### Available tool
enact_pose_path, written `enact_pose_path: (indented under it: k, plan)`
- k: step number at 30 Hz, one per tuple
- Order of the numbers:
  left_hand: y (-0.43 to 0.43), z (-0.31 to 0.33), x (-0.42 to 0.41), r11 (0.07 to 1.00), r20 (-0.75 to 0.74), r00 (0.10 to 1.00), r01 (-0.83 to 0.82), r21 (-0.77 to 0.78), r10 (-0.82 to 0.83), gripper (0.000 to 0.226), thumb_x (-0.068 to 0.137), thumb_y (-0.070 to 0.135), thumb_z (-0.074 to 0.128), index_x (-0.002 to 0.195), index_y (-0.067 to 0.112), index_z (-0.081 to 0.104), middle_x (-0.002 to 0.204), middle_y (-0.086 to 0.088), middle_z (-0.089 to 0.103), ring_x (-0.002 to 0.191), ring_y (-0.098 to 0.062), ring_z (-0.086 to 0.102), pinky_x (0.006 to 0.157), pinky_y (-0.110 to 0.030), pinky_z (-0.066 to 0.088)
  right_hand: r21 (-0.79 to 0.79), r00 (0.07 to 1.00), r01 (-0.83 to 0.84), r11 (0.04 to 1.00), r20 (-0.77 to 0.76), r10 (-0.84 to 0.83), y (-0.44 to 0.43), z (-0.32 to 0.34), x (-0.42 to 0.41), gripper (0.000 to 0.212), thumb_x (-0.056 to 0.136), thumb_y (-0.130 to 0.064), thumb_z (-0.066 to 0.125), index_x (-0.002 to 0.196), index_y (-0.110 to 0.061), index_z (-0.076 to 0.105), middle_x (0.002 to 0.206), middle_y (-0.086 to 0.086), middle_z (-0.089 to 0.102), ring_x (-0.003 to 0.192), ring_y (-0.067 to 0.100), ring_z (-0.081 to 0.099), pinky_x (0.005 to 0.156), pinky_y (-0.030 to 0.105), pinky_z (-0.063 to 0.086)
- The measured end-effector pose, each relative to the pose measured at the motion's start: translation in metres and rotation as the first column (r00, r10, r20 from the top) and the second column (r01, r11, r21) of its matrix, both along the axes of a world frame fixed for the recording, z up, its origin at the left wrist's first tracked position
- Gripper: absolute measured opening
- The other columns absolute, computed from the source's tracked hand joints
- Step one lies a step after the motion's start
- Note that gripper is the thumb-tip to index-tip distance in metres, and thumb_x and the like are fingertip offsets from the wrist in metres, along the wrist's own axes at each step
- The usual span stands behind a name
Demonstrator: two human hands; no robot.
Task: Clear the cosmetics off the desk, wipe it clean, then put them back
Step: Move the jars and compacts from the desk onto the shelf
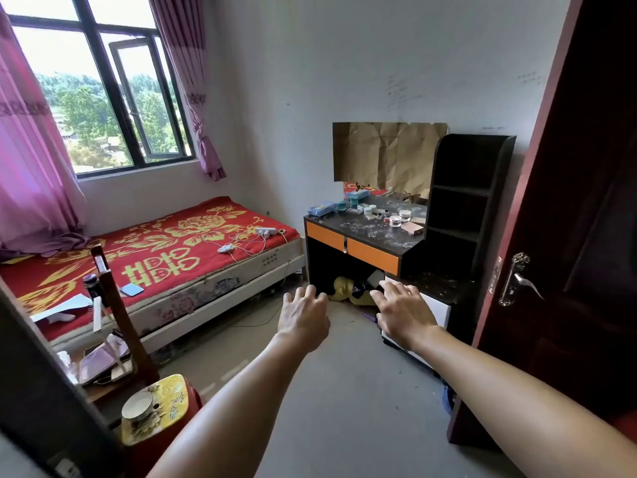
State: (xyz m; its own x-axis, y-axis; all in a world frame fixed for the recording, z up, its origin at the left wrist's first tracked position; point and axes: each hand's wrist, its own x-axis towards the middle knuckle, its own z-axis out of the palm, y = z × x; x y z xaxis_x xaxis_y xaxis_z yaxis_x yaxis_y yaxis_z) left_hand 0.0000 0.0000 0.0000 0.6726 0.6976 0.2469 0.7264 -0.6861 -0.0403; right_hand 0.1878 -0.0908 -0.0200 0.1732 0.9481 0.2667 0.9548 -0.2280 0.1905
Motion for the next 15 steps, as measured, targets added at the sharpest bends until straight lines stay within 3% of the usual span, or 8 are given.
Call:
enact_pose_path:
  k: [7,15]
  plan:
    - [0.041,-0.020,0.023,1.000,-0.022,1.000,0.001,-0.017,-0.002,0.029,0.090,0.030,0.051,0.115,0.014,0.052,0.120,-0.008,0.048,0.115,-0.029,0.044,0.096,-0.043,0.037,-0.034,1.000,0.028,0.999,0.004,-0.028,0.039,-0.022,0.024,0.040,0.079,-0.026,0.063,0.116,-0.012,0.058,0.126,0.016,0.056,0.108,0.034,0.056,0.090,0.046,0.045]
    - [0.116,-0.048,0.088,0.998,-0.034,0.999,-0.012,-0.063,0.009,0.028,0.091,0.029,0.050,0.114,0.015,0.053,0.120,-0.009,0.049,0.115,-0.028,0.044,0.096,-0.042,0.036,-0.067,1.000,-0.021,0.998,-0.007,0.020,0.116,-0.042,0.089,0.042,0.089,-0.028,0.050,0.128,-0.012,0.047,0.140,0.015,0.042,0.122,0.033,0.045,0.097,0.044,0.038]
